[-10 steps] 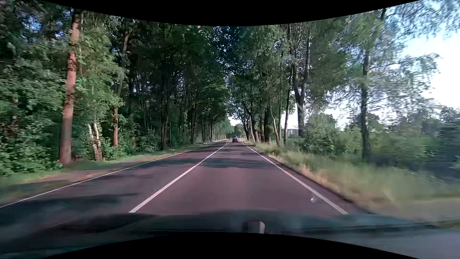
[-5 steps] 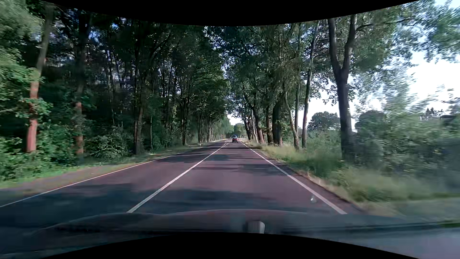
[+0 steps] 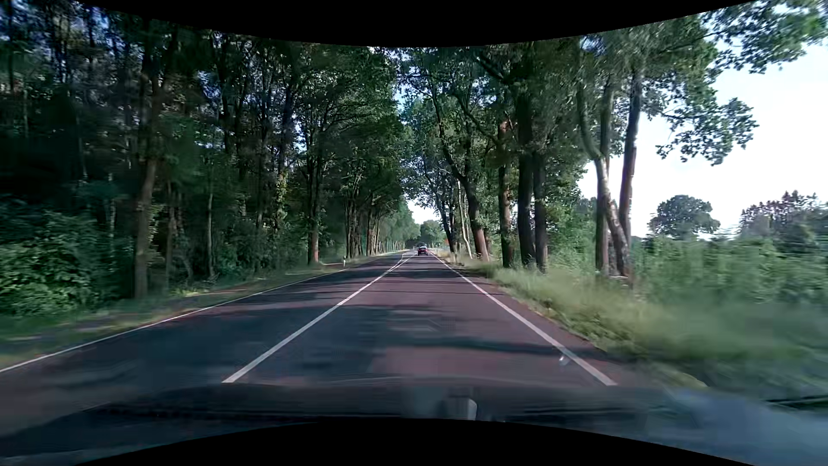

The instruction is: Follow the waypoints while adhering to traffic rules and regulations

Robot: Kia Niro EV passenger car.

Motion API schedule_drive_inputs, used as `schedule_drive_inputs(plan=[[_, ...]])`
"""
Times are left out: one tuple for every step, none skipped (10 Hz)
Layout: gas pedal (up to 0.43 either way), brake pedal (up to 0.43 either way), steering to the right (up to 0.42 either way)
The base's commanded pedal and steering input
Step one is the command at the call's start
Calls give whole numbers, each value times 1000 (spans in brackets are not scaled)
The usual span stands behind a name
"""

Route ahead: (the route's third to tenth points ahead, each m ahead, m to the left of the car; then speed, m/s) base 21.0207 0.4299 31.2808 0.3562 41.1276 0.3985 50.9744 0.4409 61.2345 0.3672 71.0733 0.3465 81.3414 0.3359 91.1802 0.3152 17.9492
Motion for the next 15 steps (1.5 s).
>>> schedule_drive_inputs(plan=[[0,0,-2],[0,0,-2],[0,0,-2],[0,0,-2],[0,0,-2],[0,0,-2],[0,0,-2],[0,0,-2],[0,0,-2],[0,0,-2],[0,0,-2],[0,0,-2],[0,0,-2],[0,0,-2],[0,0,-2]])
